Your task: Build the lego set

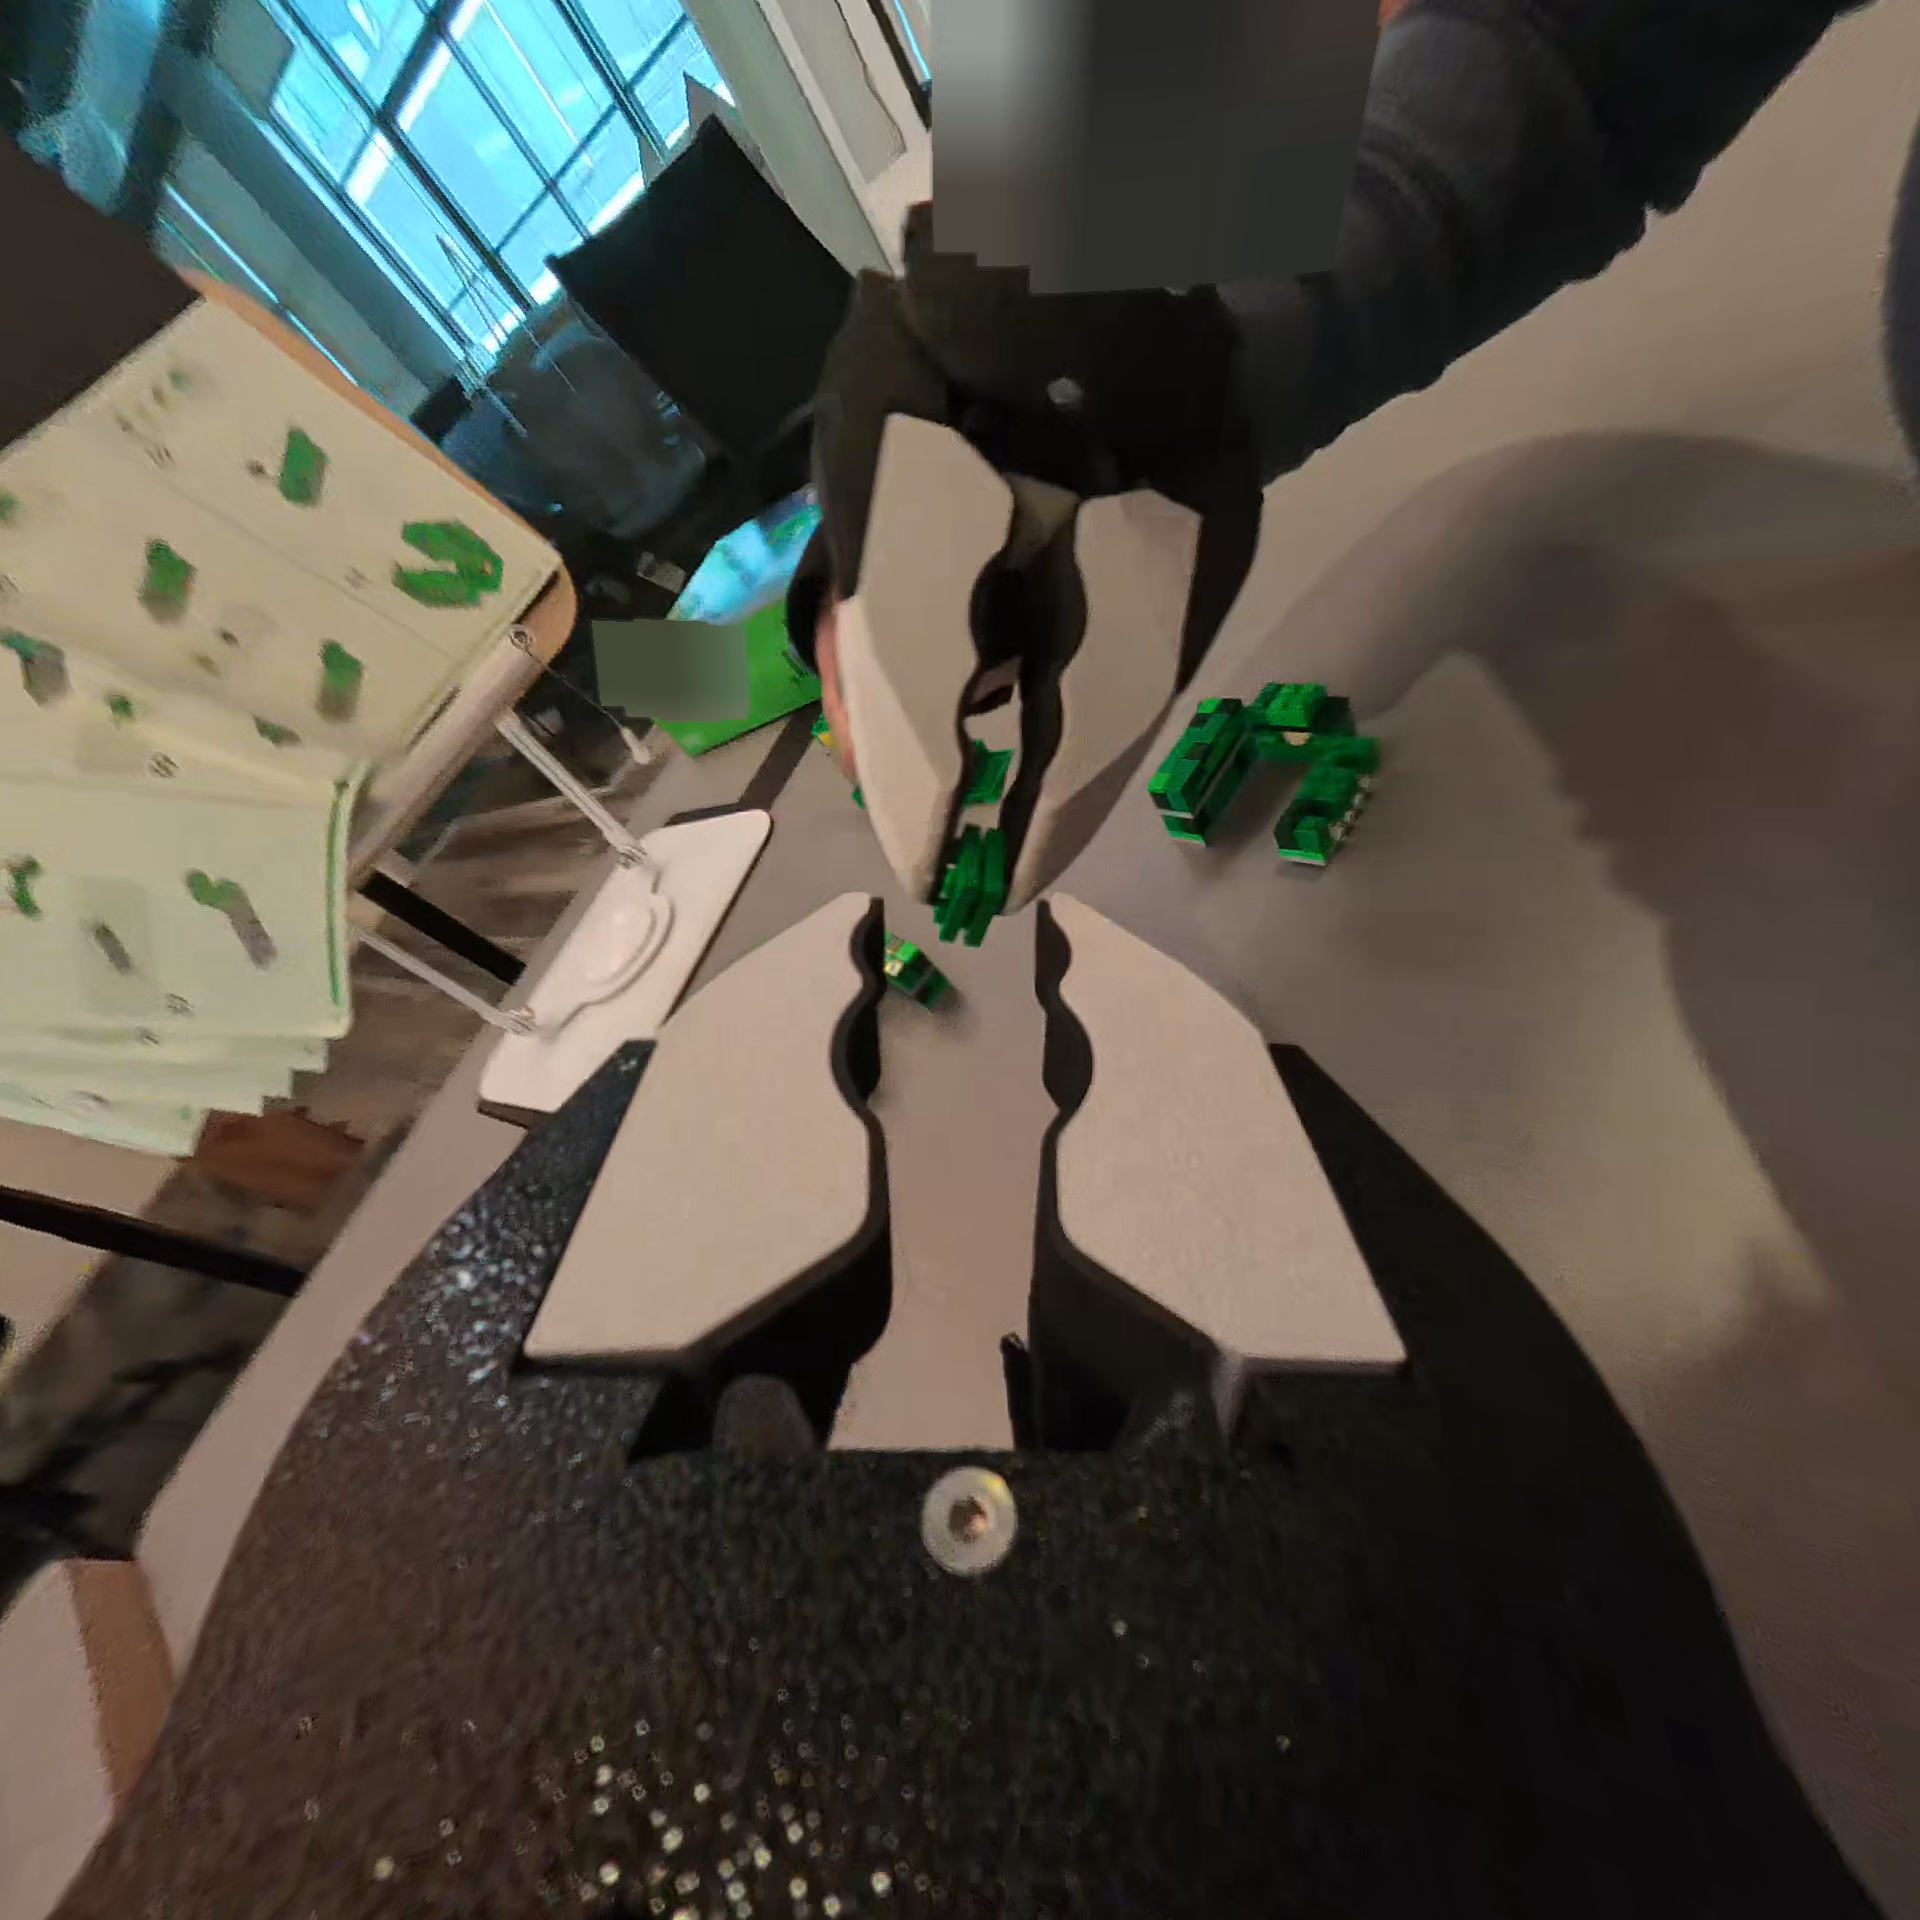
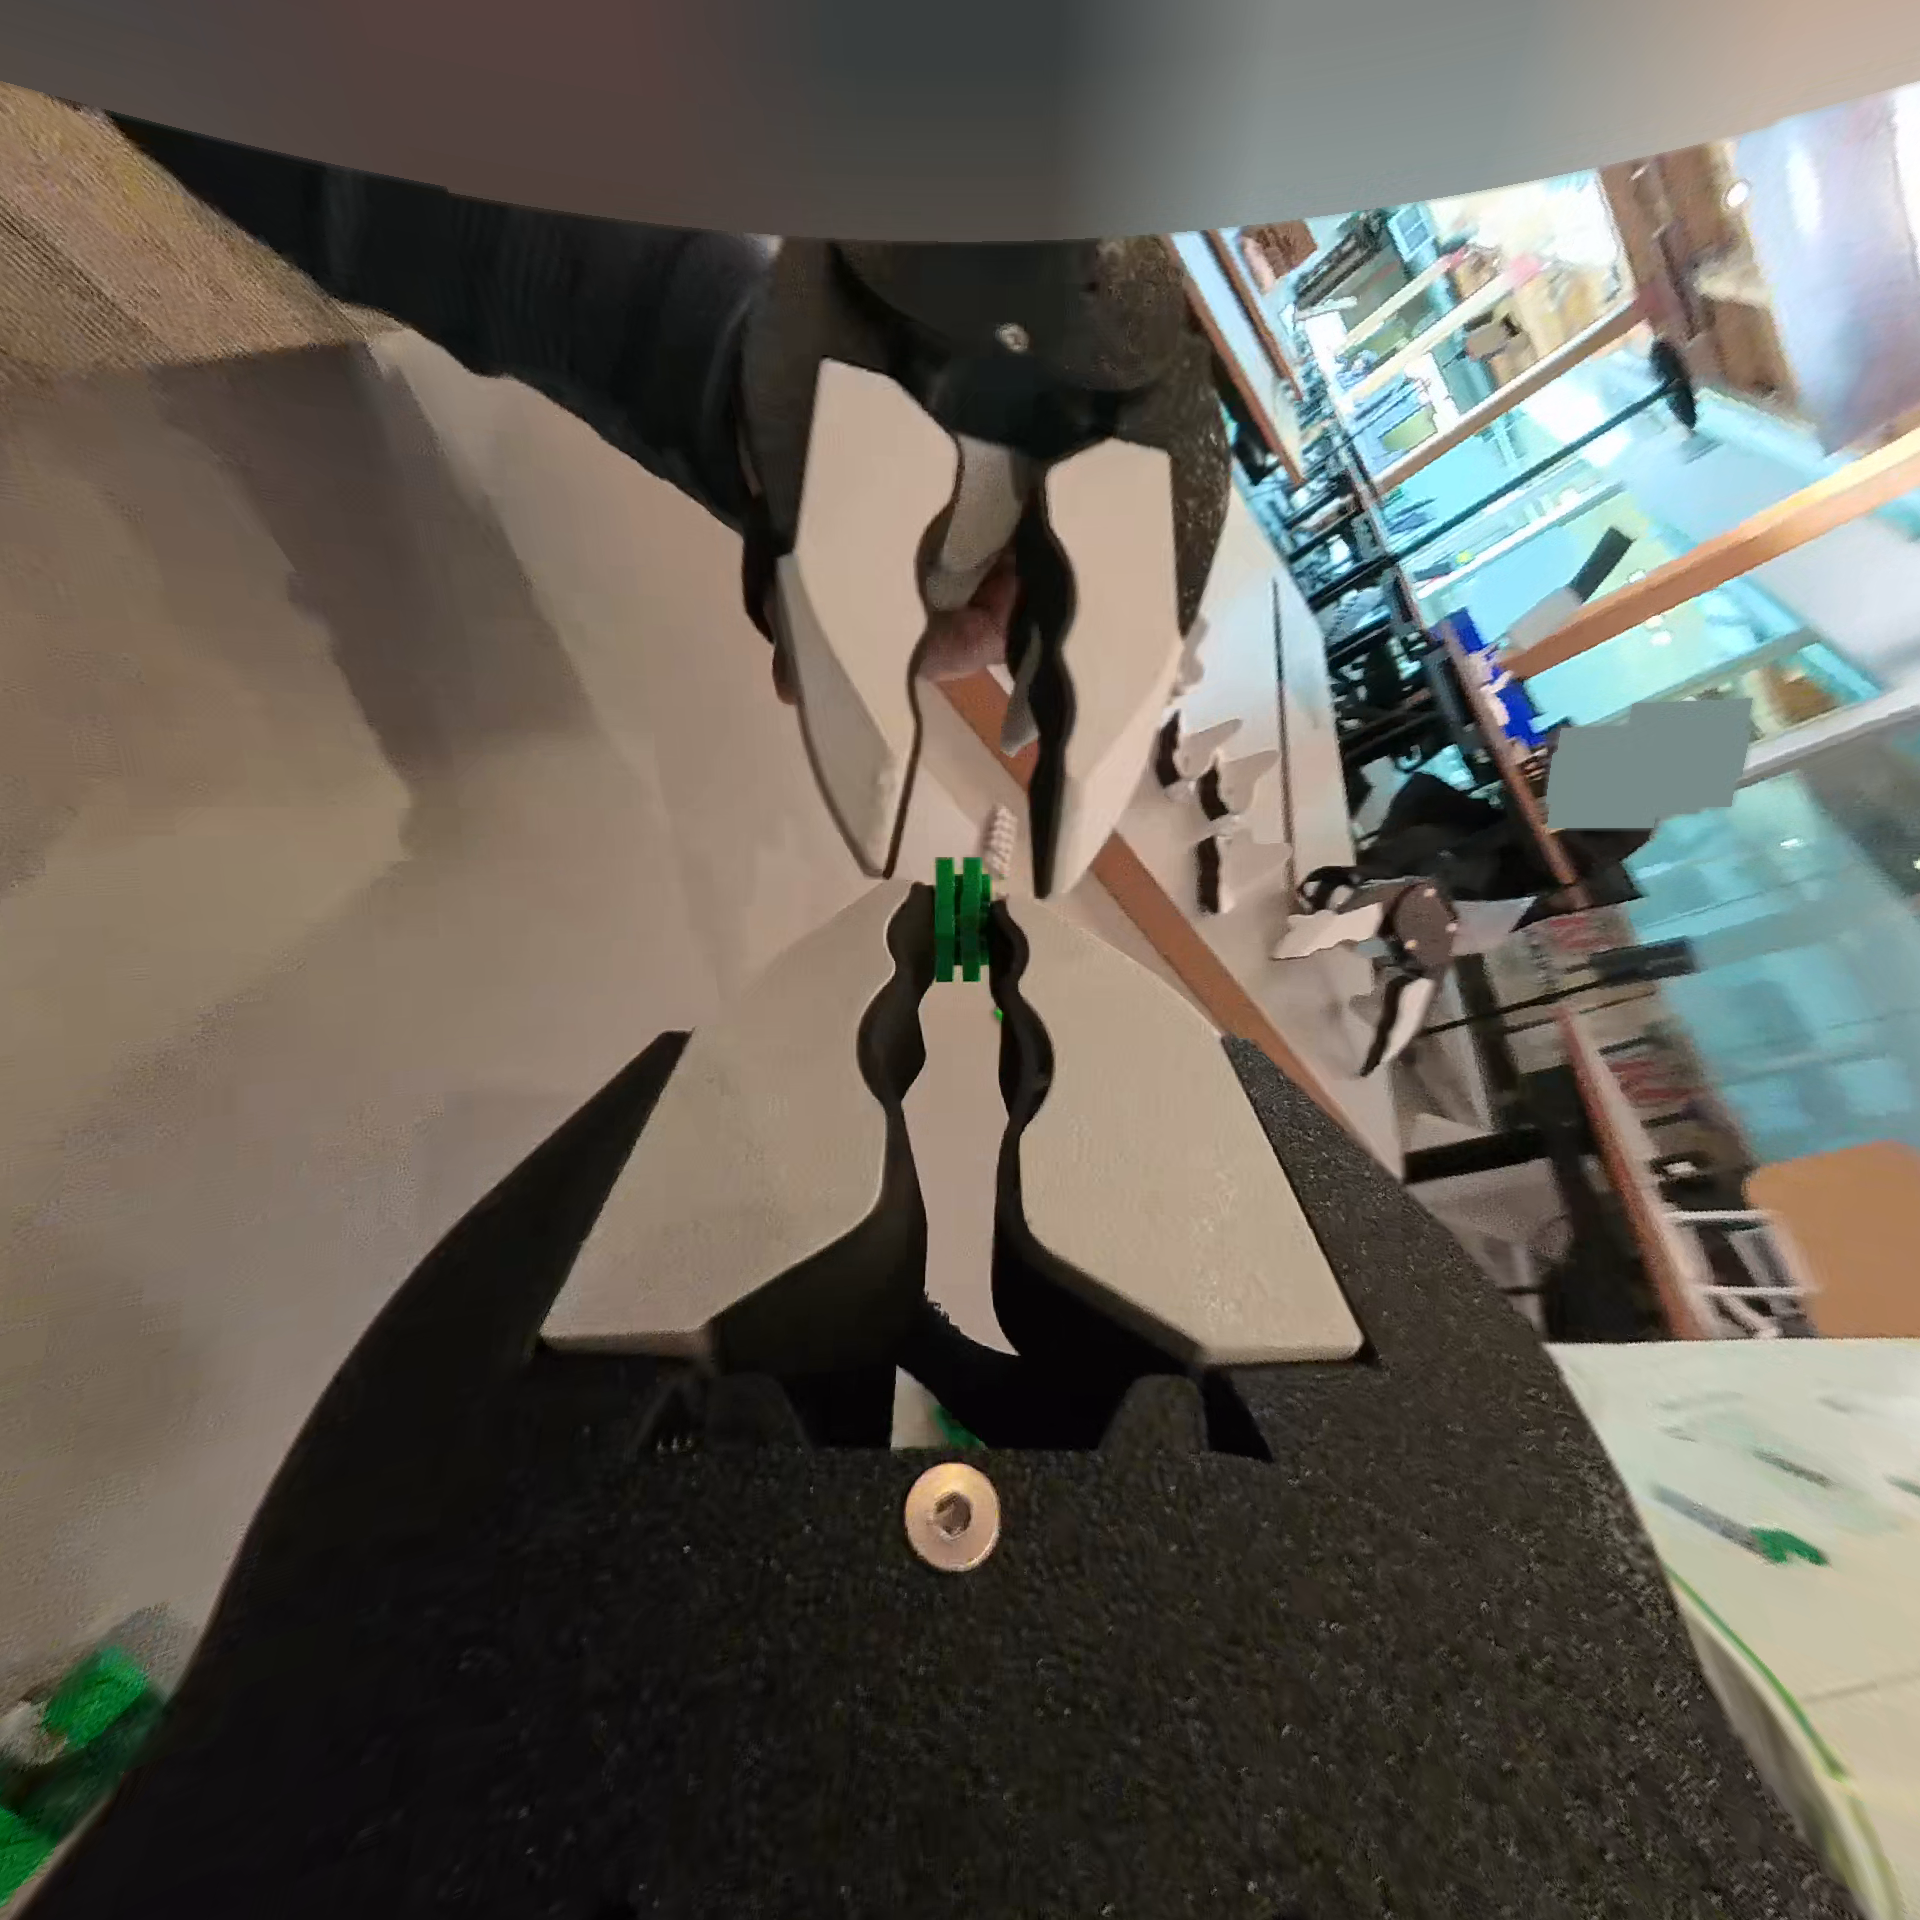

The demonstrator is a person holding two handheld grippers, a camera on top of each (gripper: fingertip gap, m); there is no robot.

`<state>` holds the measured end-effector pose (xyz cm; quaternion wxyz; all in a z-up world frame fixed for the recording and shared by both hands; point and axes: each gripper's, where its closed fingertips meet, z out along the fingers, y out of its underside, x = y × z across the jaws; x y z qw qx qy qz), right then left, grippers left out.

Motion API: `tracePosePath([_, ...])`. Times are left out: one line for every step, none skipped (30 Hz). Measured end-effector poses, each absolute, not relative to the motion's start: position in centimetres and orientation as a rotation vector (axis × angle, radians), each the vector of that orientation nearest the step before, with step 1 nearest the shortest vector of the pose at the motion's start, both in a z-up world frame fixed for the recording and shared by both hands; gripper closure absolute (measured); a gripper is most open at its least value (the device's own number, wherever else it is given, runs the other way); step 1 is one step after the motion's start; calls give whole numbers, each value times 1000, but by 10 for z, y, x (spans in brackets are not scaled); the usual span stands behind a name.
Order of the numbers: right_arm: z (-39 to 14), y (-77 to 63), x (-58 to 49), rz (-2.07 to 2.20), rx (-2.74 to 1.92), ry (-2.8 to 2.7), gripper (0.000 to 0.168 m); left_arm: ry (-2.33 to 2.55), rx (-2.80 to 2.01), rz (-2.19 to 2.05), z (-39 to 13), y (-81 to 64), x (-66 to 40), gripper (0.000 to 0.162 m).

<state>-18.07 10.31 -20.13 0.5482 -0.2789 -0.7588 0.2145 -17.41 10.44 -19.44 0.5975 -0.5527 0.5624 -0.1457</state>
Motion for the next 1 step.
tracePosePath([-201,102,-180,534,-681,-1806,159,1318,-1264,-311,-195,103,-172,139])
